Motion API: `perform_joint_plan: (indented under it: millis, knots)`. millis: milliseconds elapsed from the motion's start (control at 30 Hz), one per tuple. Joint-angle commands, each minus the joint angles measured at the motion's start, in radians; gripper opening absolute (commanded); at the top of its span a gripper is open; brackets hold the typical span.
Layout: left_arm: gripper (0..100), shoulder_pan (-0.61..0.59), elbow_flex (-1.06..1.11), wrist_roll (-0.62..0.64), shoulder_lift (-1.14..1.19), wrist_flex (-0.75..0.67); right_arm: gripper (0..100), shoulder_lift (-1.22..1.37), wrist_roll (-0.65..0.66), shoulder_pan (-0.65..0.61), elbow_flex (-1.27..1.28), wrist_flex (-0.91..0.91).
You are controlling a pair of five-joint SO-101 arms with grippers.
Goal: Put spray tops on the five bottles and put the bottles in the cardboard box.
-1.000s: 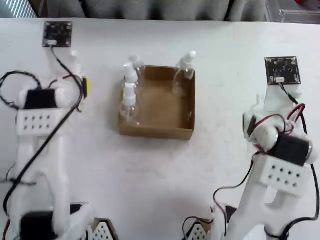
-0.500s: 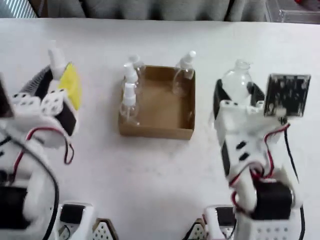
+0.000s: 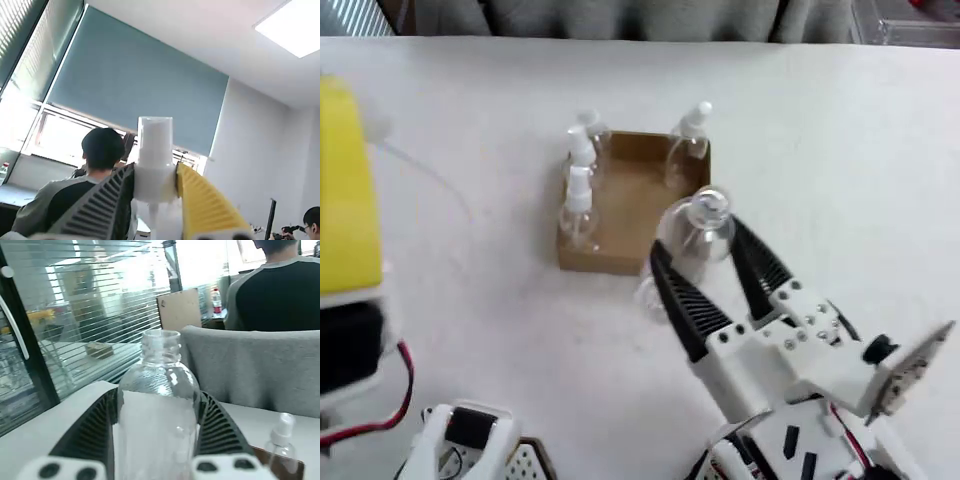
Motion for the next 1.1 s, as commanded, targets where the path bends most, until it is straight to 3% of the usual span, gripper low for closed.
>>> perform_joint_plan:
  millis: [0, 300, 467, 767, 1067]
  knots:
    - [2, 0.018, -0.101, 0.002, 0.068, -0.037, 1.5, -0.082, 0.064, -0.125, 0.133, -0.101]
    - [2, 0.108, -0.448, 0.003, 0.381, -0.025, 1.5, -0.214, 0.178, -0.332, 0.353, -0.176]
    - [2, 0.242, -0.473, 0.005, 0.449, 0.129, 1.5, -0.222, 0.183, -0.352, 0.405, -0.22]
    - [2, 0.309, -0.301, 0.005, 0.351, 0.186, 1.5, -0.22, 0.175, -0.352, 0.411, -0.219]
    - [2, 0.39, 0.115, 0.006, 0.076, -0.04, 1.5, -0.214, 0.175, -0.352, 0.445, -0.283]
